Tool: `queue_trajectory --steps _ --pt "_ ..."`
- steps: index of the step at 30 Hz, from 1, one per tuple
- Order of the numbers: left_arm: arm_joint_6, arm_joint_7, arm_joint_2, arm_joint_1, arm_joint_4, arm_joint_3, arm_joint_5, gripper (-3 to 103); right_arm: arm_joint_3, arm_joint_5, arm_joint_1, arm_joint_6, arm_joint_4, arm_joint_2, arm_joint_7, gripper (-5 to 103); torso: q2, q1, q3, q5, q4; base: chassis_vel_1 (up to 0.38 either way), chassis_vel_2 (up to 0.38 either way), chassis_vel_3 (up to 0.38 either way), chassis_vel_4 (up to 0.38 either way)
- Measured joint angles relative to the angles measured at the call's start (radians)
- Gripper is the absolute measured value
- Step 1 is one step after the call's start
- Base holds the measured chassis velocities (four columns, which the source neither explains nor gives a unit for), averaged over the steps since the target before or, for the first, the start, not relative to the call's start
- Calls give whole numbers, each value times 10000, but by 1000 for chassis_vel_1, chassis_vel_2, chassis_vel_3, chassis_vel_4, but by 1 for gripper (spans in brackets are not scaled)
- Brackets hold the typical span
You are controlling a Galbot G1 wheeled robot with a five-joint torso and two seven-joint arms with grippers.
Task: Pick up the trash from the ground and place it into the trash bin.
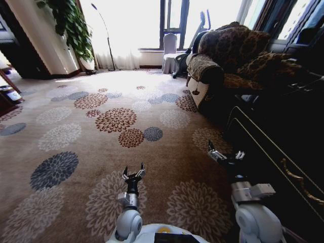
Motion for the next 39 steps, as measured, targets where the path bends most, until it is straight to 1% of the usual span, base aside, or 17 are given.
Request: queue_trajectory --steps 22,23,24,26,27,28,36,39 --pt "0 0 -1 0 -1 0 0 100 14 27 -155 -5 -18 -29 1 100 2 -1 -1 -3 0 0 0 0 0" --pt "0 0 -1 1 -3 0 0 100 -39 165 -484 -172 -115 -242 2 100 3 -1 -2 -3 2 0 0 0 0" --pt "0 0 -1 1 -3 0 0 100 -39 165 -484 -172 -115 -242 2 100 3 -1 -2 -3 2 0 0 0 0" --pt "0 0 -1 1 -3 0 0 100 -194 598 -1489 -614 -408 -781 5 100 2 -1 -1 -9 -3 0 0 0 0" --pt "0 0 -1 1 -3 0 0 100 -194 598 -1489 -614 -408 -781 5 100 2 -1 -1 -9 -3 0 0 0 0" --pt "0 1 -1 1 -3 0 0 100 -253 875 -1700 -688 -406 -883 1 100 3 -1 -2 -9 -3 0 0 0 0" --pt "0 1 -1 1 -3 0 -1 100 -323 1757 -1789 -789 61 -805 4 100 3 -2 -2 -9 -1 0 0 0 0" --pt "0 1 -1 1 -3 0 0 100 -321 1775 -1783 -815 98 -782 4 100 3 -2 -2 -8 -1 0 0 0 0"
